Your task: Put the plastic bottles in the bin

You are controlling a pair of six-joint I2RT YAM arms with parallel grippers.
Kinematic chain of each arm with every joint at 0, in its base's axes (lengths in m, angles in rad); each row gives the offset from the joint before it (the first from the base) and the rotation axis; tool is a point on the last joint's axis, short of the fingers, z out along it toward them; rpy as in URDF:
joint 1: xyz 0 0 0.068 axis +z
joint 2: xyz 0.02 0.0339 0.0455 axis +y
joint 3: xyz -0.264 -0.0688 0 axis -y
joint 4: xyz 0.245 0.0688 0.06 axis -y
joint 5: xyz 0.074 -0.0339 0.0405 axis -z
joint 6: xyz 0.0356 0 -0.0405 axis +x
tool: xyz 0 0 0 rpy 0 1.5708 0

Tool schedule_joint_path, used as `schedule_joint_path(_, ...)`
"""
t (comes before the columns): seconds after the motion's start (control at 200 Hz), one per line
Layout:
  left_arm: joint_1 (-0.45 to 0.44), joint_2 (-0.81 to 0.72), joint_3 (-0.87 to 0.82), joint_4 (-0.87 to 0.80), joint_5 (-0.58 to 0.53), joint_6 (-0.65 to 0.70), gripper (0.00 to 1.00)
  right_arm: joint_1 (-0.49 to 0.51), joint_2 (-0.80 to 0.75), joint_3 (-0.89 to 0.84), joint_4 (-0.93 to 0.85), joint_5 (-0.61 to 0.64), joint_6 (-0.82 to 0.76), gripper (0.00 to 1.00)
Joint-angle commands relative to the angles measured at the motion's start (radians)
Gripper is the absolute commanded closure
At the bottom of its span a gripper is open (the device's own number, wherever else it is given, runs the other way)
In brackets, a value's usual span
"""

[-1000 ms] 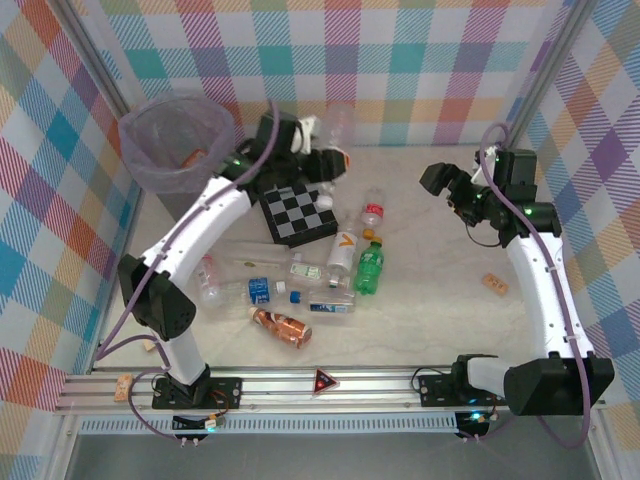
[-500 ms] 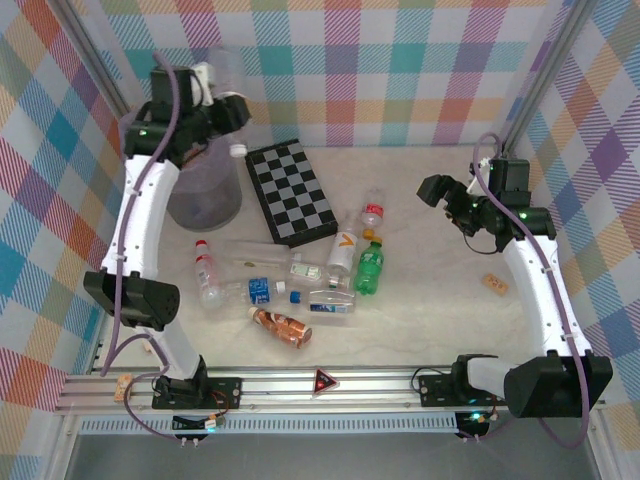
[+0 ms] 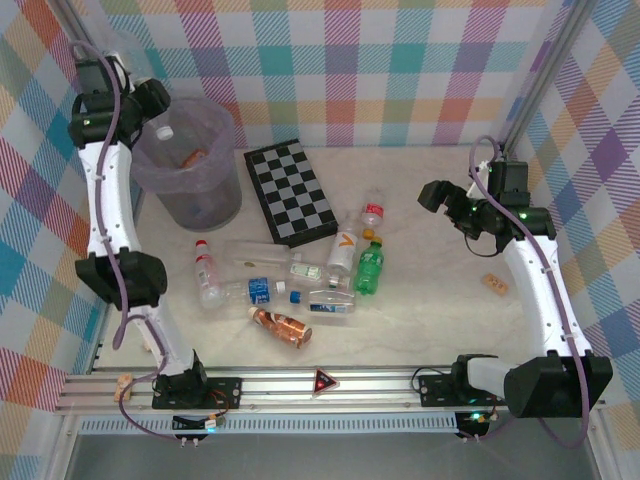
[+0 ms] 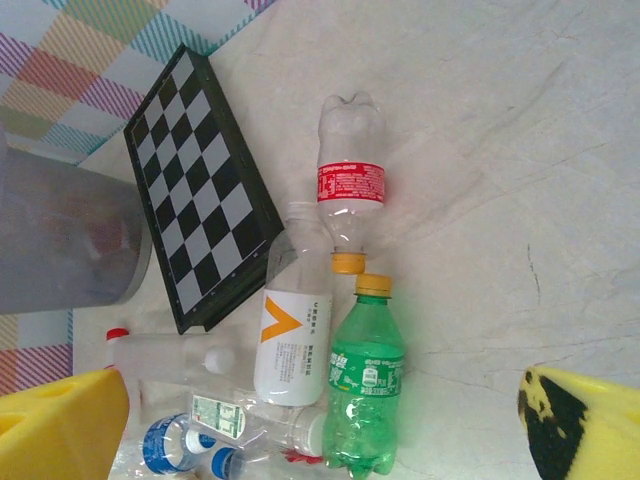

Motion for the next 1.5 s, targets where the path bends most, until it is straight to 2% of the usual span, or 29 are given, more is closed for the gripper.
schedule_joint_path(0.0,-0.005,0.079,0.046,-0.096,0.054,0.068,0.44,0.000,-0.003,-0.003,-0.018,0.016,-0.032,0.00)
schedule_joint_path(0.185,-0.021,0.133,0.023,-0.150,0.087,0.167,0.43,-0.001,0.010,-0.012,-0.006,0.003,-0.025,0.01)
schedule_joint_path(0.33,-0.031,0.082,-0.123,-0.095,0.078,0.198,0.39,0.000,0.021,-0.016,0.003,-0.005,-0.022,0.00)
schedule_joint_path(0.365,-0.031,0.068,-0.157,-0.077,0.074,0.198,0.36,-0.001,0.025,-0.017,0.006,-0.007,-0.022,0.01)
schedule_joint_path(0.475,-0.031,0.061,-0.195,-0.074,0.068,0.210,0.16,-0.001,0.034,-0.017,0.009,-0.019,-0.021,0.01)
schedule_joint_path(0.575,-0.031,0.062,-0.195,-0.079,0.069,0.217,0.07,0.000,0.042,-0.018,0.008,-0.024,-0.022,0.01)
schedule_joint_path(1.0,-0.030,0.030,-0.190,-0.083,0.083,0.216,0.03,0.000,0.065,-0.018,-0.010,-0.030,-0.029,0.01)
schedule_joint_path(1.18,-0.031,-0.004,-0.179,-0.103,0.080,0.220,0.00,0.013,0.079,-0.042,-0.071,-0.019,-0.016,0.01)
schedule_joint_path(1.295,-0.031,-0.040,-0.174,-0.110,0.079,0.224,0.00,0.068,0.095,-0.084,-0.098,-0.029,0.016,0.00)
schedule_joint_path(1.495,-0.031,-0.106,-0.167,-0.131,0.042,0.240,0.00,0.174,0.138,-0.163,-0.010,-0.019,0.120,0.00)
